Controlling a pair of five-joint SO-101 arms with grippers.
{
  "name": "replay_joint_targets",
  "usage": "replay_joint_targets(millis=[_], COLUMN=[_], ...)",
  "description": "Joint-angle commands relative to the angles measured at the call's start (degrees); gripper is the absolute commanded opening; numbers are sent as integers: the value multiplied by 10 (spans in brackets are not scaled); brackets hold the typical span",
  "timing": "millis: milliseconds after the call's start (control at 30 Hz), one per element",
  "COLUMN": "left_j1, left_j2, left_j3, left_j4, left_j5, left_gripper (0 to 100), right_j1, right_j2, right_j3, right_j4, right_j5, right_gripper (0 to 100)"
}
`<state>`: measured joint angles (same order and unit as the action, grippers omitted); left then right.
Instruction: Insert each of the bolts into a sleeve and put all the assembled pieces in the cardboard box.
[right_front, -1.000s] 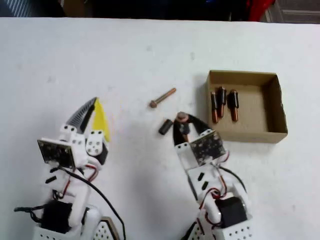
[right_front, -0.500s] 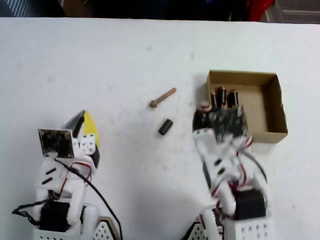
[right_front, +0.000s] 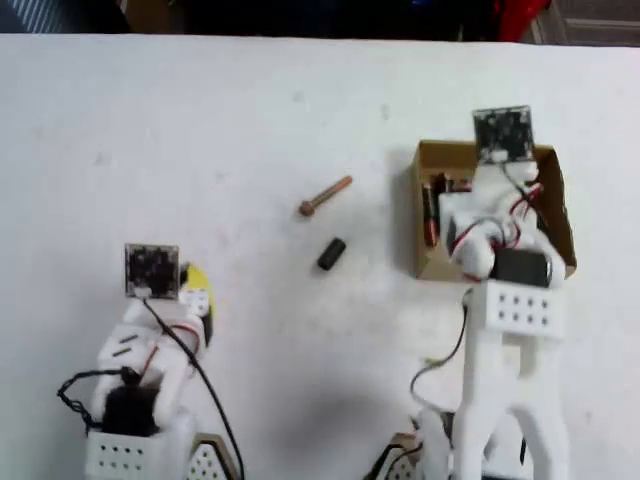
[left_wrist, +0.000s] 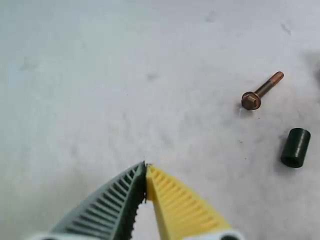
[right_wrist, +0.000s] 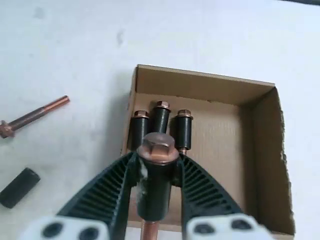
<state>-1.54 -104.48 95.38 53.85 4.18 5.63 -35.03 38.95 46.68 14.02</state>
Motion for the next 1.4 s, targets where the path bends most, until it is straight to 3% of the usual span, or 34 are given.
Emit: replay_joint_targets(millis=[0, 467, 767, 1000, 1233, 1367], left_j1=[-3, -3, -3, -3, -3, -3], left_j2=[-4, -2, -2, -2, -2, -2], left_j3=[13, 16, 16, 16, 16, 16], left_j4=[5, 52, 78, 78, 77, 77], left_j5=[-6, -6, -6, -6, -7, -7], left_gripper=[22, 23, 23, 23, 23, 23], right_j1=[21, 90, 100, 87, 59, 47], right_j2=[58, 412, 557, 630, 617, 575], right_j3=[-69, -307, -420, -451, -453, -453], right_j4=[-36, -40, -39, -39, -11, 7], right_j5=[28, 45, 47, 84, 83, 81], right_gripper=[17, 18, 18, 26, 208, 183])
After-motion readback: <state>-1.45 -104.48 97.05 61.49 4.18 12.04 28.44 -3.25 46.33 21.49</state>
